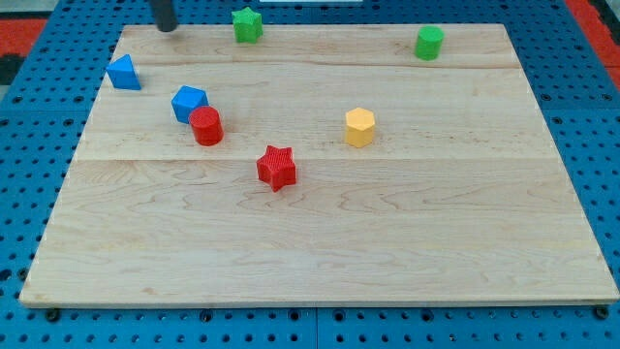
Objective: Move the green star slightly to the right
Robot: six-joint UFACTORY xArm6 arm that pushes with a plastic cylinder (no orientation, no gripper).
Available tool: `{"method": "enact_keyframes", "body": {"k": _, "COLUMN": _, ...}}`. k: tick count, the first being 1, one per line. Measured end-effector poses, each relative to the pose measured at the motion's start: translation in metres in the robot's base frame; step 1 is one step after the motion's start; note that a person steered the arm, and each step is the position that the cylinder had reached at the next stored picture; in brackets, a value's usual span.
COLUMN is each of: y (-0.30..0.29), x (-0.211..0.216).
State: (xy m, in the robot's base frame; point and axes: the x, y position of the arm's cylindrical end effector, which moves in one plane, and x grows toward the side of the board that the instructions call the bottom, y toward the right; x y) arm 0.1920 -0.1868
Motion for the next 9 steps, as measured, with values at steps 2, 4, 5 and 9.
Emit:
{"method": "enact_keyframes", "body": {"k": 2, "y": 0.014, "x": -0.001}}
{"method": "enact_keyframes", "body": {"k": 4, "y": 0.153, "x": 0.013}}
{"method": "enact_keyframes", "body": {"k": 5, "y": 0.196, "x": 0.119}}
{"method": "enact_keyframes", "body": {"k": 9, "y": 0.211, "x": 0.003}}
